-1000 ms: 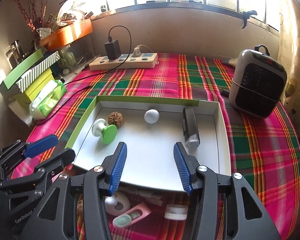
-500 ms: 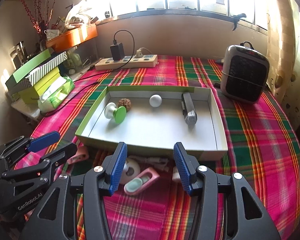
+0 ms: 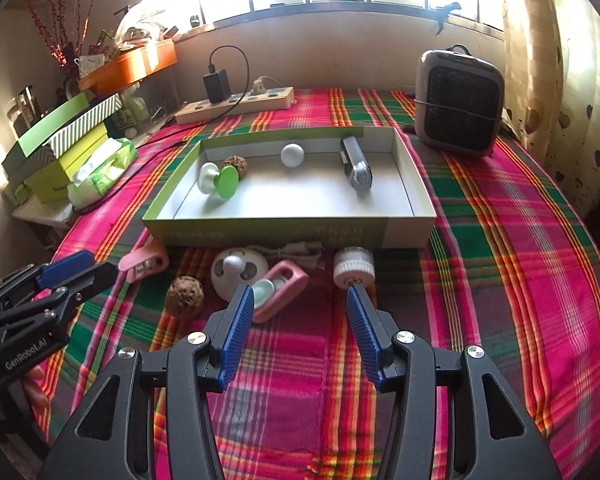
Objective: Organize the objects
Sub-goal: 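Move left tool toward pink spatula while right tool moves toward pink-white case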
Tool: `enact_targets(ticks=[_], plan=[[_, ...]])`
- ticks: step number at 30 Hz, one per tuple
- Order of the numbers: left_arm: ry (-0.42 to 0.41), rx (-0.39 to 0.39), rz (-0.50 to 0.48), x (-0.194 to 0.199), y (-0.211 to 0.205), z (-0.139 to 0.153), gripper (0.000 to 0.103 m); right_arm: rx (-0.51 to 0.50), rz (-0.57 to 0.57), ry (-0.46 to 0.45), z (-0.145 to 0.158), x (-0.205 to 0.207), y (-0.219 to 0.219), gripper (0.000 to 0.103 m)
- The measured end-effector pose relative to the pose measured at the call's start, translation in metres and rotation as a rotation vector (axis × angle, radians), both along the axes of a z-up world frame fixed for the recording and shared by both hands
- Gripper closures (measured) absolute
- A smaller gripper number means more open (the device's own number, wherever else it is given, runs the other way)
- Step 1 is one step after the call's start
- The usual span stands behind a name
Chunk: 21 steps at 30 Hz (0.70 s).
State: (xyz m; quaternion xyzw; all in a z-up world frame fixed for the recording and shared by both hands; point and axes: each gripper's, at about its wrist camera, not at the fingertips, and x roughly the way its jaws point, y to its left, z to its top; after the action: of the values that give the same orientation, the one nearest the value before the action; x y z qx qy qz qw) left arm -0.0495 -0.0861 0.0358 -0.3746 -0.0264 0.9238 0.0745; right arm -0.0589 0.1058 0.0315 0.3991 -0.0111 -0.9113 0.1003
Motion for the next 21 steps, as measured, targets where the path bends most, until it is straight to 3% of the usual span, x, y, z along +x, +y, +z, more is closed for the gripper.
enact_targets(ticks=[12, 21], plan=[[-0.037, 0.026, -0.090, -0.020, -0.005, -0.010, 0.059, 0.003, -0.059, -0.050, -0.013, 0.010, 0.017, 0.053], [-0.078, -0.006, -0.082, -0.037, -0.001, -0.019, 0.059, -0.018, -0.027, -0.072, -0.016, 0.001, 0.014, 0.053]])
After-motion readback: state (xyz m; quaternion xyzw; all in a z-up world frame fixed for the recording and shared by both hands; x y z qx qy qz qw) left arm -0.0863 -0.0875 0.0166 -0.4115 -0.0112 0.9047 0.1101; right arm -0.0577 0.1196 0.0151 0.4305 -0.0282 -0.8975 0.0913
